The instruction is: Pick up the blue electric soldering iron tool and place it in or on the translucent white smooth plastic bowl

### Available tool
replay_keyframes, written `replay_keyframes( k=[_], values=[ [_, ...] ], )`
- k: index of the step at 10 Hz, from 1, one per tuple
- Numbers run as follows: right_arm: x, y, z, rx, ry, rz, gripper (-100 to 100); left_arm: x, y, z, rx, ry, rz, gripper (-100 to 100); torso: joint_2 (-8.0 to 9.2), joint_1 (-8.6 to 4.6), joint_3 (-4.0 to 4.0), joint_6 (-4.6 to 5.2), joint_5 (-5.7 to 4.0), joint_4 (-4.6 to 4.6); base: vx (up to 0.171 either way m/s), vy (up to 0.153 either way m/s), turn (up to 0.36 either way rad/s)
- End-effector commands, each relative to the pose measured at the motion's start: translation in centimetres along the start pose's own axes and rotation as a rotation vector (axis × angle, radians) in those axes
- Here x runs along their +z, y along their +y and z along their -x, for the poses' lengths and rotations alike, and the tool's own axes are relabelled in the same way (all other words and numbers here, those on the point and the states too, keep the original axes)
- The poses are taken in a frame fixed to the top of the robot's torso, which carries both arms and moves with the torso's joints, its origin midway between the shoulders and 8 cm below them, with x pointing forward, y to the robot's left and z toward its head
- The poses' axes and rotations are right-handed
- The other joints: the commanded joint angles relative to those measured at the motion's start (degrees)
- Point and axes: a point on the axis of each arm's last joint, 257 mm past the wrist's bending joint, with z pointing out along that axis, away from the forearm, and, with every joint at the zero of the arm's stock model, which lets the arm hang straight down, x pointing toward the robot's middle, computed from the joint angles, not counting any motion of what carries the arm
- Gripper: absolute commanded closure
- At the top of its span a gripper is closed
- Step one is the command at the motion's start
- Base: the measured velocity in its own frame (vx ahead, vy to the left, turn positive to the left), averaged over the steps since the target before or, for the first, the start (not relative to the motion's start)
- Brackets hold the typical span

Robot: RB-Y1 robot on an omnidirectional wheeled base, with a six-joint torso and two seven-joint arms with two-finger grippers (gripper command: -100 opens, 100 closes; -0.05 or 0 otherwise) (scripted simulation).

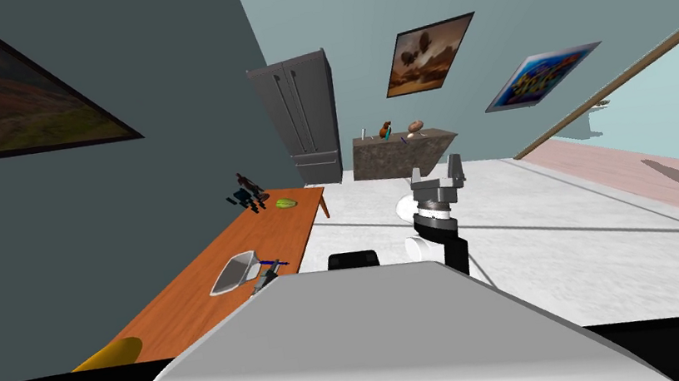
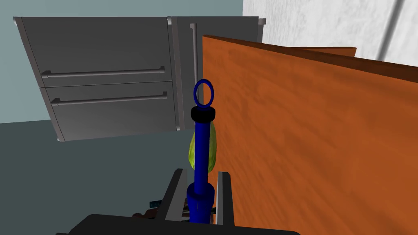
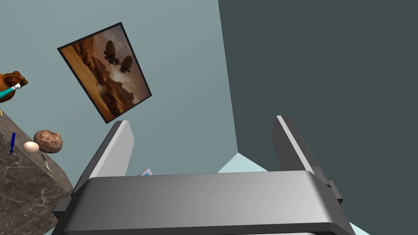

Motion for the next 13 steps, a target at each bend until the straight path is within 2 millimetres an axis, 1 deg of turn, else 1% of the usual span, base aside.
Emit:
replay_keyframes(
  k=[1,3,4,5,6,7,9,12,13],
  values=[
    [0.0,0.0,0.0,0.000,0.000,0.000,0,-0.2,-1.2,1.2,0.006,0.009,-0.017,100,0.00,0.00,0.00,0.00,0.00,0.00,-0.022,0.001,0.016],
    [0.0,0.0,0.0,0.000,0.000,0.000,0,-1.9,-2.5,3.7,0.011,0.009,-0.012,100,0.08,0.18,0.06,-0.07,-0.13,0.05,-0.030,0.005,-0.011],
    [0.0,0.0,0.0,0.000,0.000,0.000,0,-2.7,-1.7,4.9,0.021,-0.015,0.022,100,0.07,0.35,0.04,-0.11,-0.11,0.03,-0.015,0.004,-0.025],
    [0.0,0.0,0.0,0.000,0.000,0.000,0,-3.3,-1.3,5.5,0.025,-0.031,0.040,100,0.09,0.49,0.03,-0.25,-0.06,-0.03,0.000,0.000,0.000],
    [0.0,0.0,0.0,0.000,0.000,0.000,0,-2.8,-3.3,5.3,0.022,0.012,-0.005,100,0.15,0.57,0.05,-0.36,-0.07,-0.05,-0.008,-0.002,0.012],
    [0.0,0.0,0.0,0.000,0.000,0.000,0,-2.8,-3.3,5.3,0.022,0.012,-0.005,100,0.16,0.61,0.06,-0.33,-0.09,-0.03,-0.011,-0.002,-0.003],
    [0.0,0.0,0.0,0.000,0.000,0.000,0,-4.6,-4.7,7.5,0.029,0.017,0.012,100,0.14,0.67,0.07,-0.34,-0.16,0.00,-0.004,-0.009,-0.036],
    [0.0,0.0,0.0,0.000,0.000,0.000,0,-7.2,-6.2,10.4,0.033,0.026,0.056,100,0.11,0.67,0.04,-0.37,-0.15,-0.04,0.011,-0.007,-0.045],
    [0.0,0.0,0.0,0.000,0.000,0.000,0,-7.2,-6.2,10.4,0.033,0.026,0.056,100,0.06,0.70,0.01,-0.33,-0.12,-0.05,0.016,0.001,-0.012]
  ],
)
